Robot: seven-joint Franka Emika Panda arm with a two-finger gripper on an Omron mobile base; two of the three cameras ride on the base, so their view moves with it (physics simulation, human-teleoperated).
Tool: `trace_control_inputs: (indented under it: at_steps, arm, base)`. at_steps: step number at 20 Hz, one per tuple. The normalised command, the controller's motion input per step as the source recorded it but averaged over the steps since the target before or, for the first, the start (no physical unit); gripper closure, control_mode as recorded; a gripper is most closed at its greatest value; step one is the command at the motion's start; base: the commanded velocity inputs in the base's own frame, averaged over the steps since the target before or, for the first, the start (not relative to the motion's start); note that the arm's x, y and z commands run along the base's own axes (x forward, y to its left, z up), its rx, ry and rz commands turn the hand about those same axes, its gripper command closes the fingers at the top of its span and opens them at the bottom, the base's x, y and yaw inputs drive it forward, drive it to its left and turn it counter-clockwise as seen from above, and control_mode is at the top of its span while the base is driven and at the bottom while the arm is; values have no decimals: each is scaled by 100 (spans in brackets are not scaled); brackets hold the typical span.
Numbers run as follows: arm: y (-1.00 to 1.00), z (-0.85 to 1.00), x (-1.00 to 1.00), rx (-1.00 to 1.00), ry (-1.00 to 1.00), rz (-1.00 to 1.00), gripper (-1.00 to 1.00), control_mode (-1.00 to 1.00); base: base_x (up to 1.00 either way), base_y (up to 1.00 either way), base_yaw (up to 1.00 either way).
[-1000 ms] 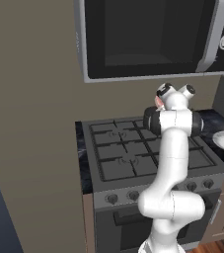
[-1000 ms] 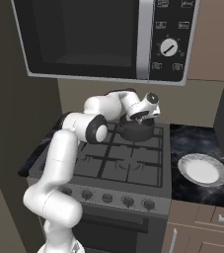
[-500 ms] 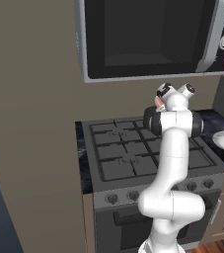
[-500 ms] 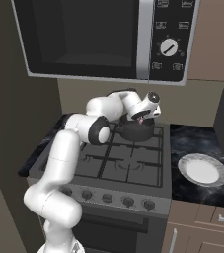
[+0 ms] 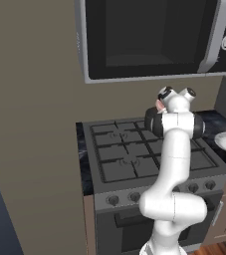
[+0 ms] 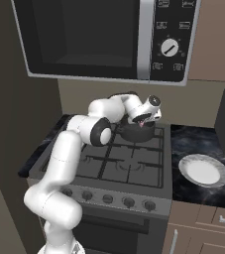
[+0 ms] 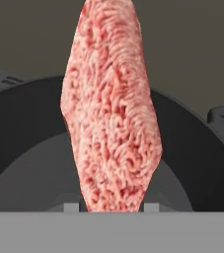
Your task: Retrieve the frozen meat and place it in the pot on a burner. Then turn the burner on.
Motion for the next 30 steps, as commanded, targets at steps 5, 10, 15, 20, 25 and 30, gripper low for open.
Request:
trace_control_inputs:
  at_steps: [5, 10, 15, 20, 25, 30]
  arm:
    - [-2, -10, 0, 0, 0, 0, 100, -100]
    - [0, 0, 0, 0, 0, 0, -100, -100]
    - [0, 0, 0, 0, 0, 0, -100, -100]
    - [0, 0, 0, 0, 0, 0, -100, -100]
    - [0, 2, 0, 0, 0, 0, -100, -100]
    - [-1, 31, 0, 2, 0, 0, -100, -100]
  base:
    - [0, 0, 0]
    - [0, 0, 0]
    - [0, 0, 0]
    - [0, 0, 0]
    - [0, 0, 0]
    - [0, 0, 0]
